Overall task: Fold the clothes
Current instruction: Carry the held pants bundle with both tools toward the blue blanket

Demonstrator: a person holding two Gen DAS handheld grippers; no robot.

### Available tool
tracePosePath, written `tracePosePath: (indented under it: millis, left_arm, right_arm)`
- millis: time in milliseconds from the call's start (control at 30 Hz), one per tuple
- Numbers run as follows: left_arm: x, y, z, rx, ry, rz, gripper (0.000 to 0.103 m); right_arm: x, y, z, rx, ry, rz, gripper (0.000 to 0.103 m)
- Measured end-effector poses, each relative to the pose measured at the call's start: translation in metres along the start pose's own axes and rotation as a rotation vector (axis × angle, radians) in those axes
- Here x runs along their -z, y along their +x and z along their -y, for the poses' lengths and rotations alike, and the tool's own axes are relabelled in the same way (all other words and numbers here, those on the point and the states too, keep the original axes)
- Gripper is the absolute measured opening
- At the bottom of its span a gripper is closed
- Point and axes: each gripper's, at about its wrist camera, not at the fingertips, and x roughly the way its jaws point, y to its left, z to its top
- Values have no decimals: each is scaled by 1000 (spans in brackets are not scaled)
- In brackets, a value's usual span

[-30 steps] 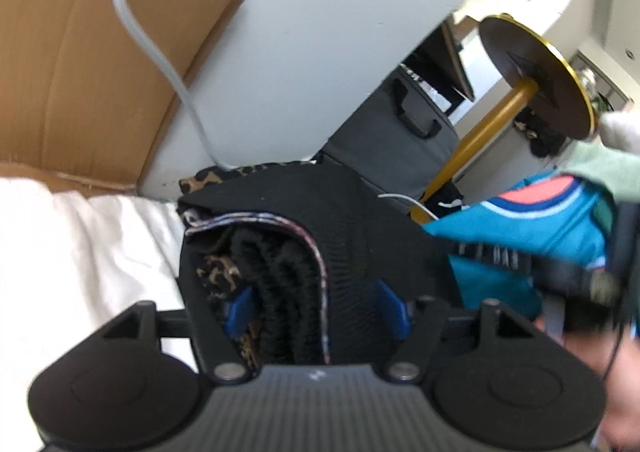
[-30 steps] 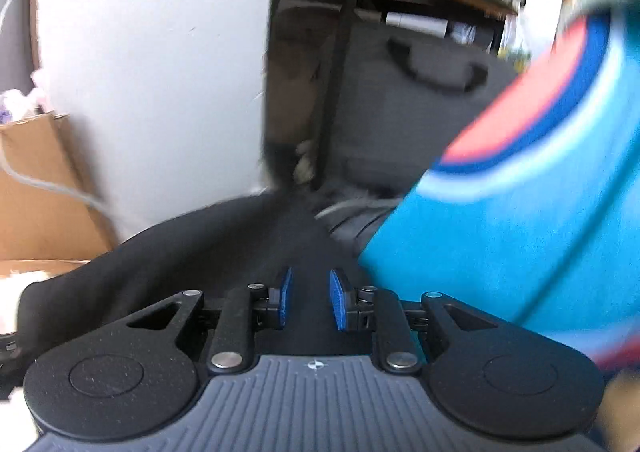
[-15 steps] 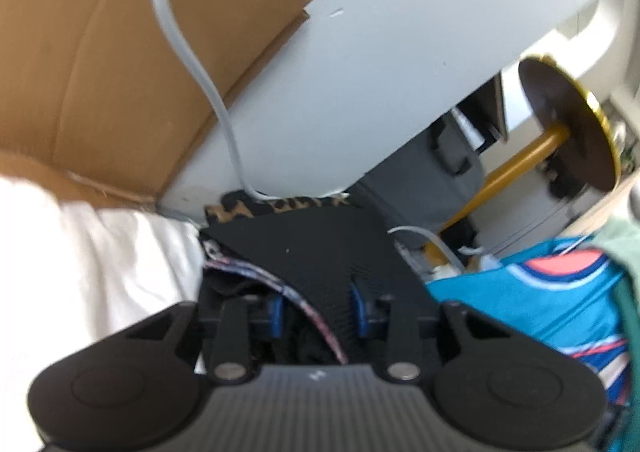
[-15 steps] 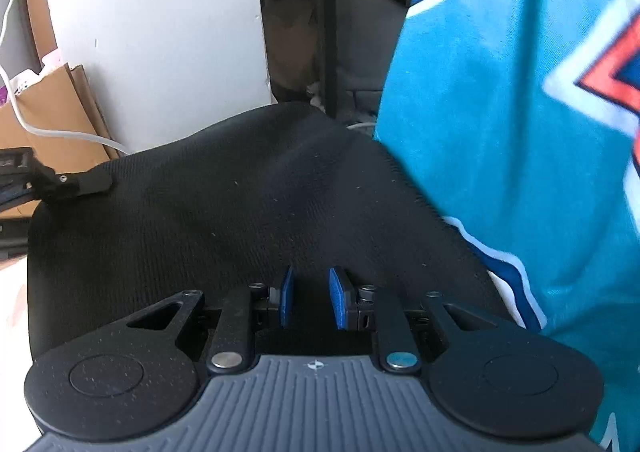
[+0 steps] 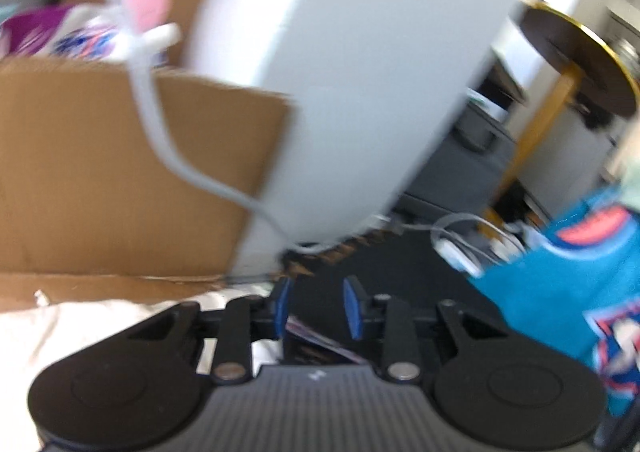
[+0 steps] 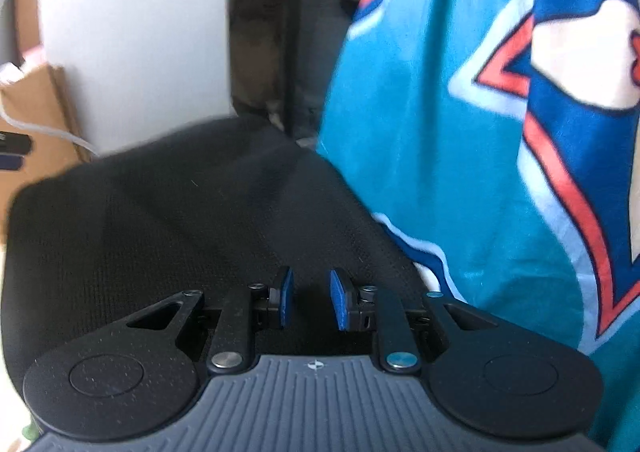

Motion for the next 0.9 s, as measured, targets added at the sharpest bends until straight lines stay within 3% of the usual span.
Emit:
tracePosePath:
  millis: [100,233,367,700,833,900]
  left_arm:
    - [7,4,32,17,104,-31,30]
    - [23,16,56,32,173,-100,28]
    - [32,38,60,-61,186,-149,15]
    - [42,64,64,-178,261,-199,15]
    - [30,57,77,-207,314,-239,12]
    - [22,46,84,-200,320,-226,12]
  right_arm:
    - [0,-1,7,-9,4,50,34]
    - [3,11,24,-34,77,44,38]
    - [13,15,36,-30,81,25,37]
    - [26,15,49,-45,83,-30,37]
    - [30,10,45,-26,73,-51,38]
    - [30,1,44,-41,68,-12,38]
